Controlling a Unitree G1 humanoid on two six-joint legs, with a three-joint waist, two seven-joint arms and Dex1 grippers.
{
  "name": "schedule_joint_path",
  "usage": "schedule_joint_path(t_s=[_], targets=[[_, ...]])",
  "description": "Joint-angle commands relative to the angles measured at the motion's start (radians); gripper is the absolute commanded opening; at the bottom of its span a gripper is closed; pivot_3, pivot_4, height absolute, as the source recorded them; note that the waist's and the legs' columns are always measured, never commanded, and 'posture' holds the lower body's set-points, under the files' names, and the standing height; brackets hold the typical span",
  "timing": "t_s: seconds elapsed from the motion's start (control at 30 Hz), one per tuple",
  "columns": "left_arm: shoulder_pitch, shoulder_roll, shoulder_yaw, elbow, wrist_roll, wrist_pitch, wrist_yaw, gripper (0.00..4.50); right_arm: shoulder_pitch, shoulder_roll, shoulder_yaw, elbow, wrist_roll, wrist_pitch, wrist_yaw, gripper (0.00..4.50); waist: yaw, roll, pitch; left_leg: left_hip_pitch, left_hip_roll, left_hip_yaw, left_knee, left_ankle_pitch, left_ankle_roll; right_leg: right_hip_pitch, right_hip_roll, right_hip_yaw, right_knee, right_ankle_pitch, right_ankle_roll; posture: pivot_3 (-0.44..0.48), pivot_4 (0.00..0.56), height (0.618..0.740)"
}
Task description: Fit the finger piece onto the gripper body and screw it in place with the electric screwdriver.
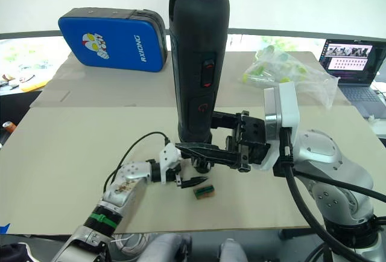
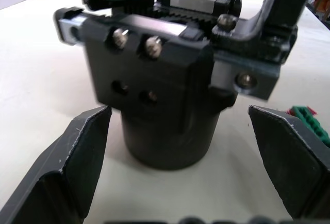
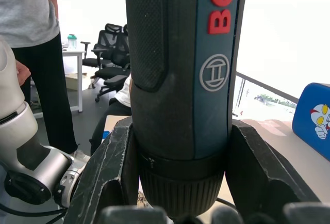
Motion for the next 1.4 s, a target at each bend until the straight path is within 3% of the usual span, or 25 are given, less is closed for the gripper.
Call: schedule_joint_path(t_s=[0.03,0.17,0.27,0.37,0.67,0.87,1.1,1.3,1.4], targets=[[0.002,0.0,-0.017,0.002,0.016,-0.005,0.005,4.47,-0.004,-0.002,-0.042,-0.037,0.028,-0.013,-0.013,1.9,0.0,0.0,0.0,0.0,0.0,0.0,0.0,0.0,0.0,0.0,0.0,0.0,0.0,0.0,0.0,0.0,0.15,0.74],[0.001,-0.006,-0.032,0.016,0.023,-0.004,0.001,4.47,0.01,-0.003,-0.043,-0.046,0.027,-0.015,-0.021,1.9,0.0,0.0,0.0,0.0,0.0,0.0,0.0,0.0,0.0,0.0,0.0,0.0,0.0,0.0,0.0,0.0,0.15,0.74],[-0.004,-0.017,-0.042,0.034,0.033,-0.008,0.006,3.63,0.02,-0.003,-0.042,-0.05,0.024,-0.016,-0.022,1.9,0.002,0.0,0.0,0.0,0.0,0.0,0.0,0.0,0.0,0.0,0.0,0.0,0.0,0.0,0.0,0.0,0.15,0.74],[-0.01,-0.022,-0.047,0.052,0.042,-0.012,0.008,2.26,0.025,-0.005,-0.042,-0.05,0.019,-0.018,-0.019,1.9,0.003,0.0,0.0,0.0,0.0,0.0,0.001,0.0,0.0,0.001,0.0,0.0,0.0,0.0,0.0,0.0,0.15,0.74],[-0.078,0.0,-0.022,0.138,0.027,-0.045,-0.042,2.28,0.051,-0.023,-0.054,-0.059,0.023,-0.018,-0.01,1.9,0.008,0.0,0.0,0.0,0.0,0.0,0.001,0.0,0.0,0.001,0.0,0.0,0.0,0.001,0.001,0.0,0.15,0.74],[-0.177,0.016,-0.029,0.271,0.02,-0.07,-0.168,2.28,0.072,-0.049,-0.062,-0.064,0.043,-0.011,0.013,1.9,0.004,0.0,0.0,0.0,0.0,0.0,0.002,0.0,0.0,0.001,0.0,-0.001,0.0,0.001,0.001,0.0,0.15,0.74],[-0.228,0.0,-0.036,0.397,0.062,-0.177,-0.151,2.28,0.082,-0.052,-0.06,-0.067,0.035,-0.016,0.026,1.9,0.004,-0.001,0.0,0.0,0.0,0.0,0.002,0.0,0.0,0.001,0.0,-0.001,0.0,0.001,0.001,0.0,0.15,0.74],[-0.218,-0.015,-0.019,0.396,0.038,-0.139,-0.143,2.28,0.089,-0.05,-0.06,-0.069,0.03,-0.017,0.028,1.9,0.004,-0.001,0.0,0.0,0.0,0.0,0.003,0.0,0.0,0.002,0.0,-0.001,-0.001,0.003,0.003,0.0,0.15,0.74],[-0.21,-0.005,-0.008,0.369,0.032,-0.124,-0.14,3.69,0.084,-0.05,-0.061,-0.068,0.038,-0.015,0.027,1.9,0.003,-0.001,0.0,0.0,0.0,0.0,0.003,0.0,0.001,0.003,0.0,-0.001,-0.003,0.004,0.003,0.0,0.15,0.74]])
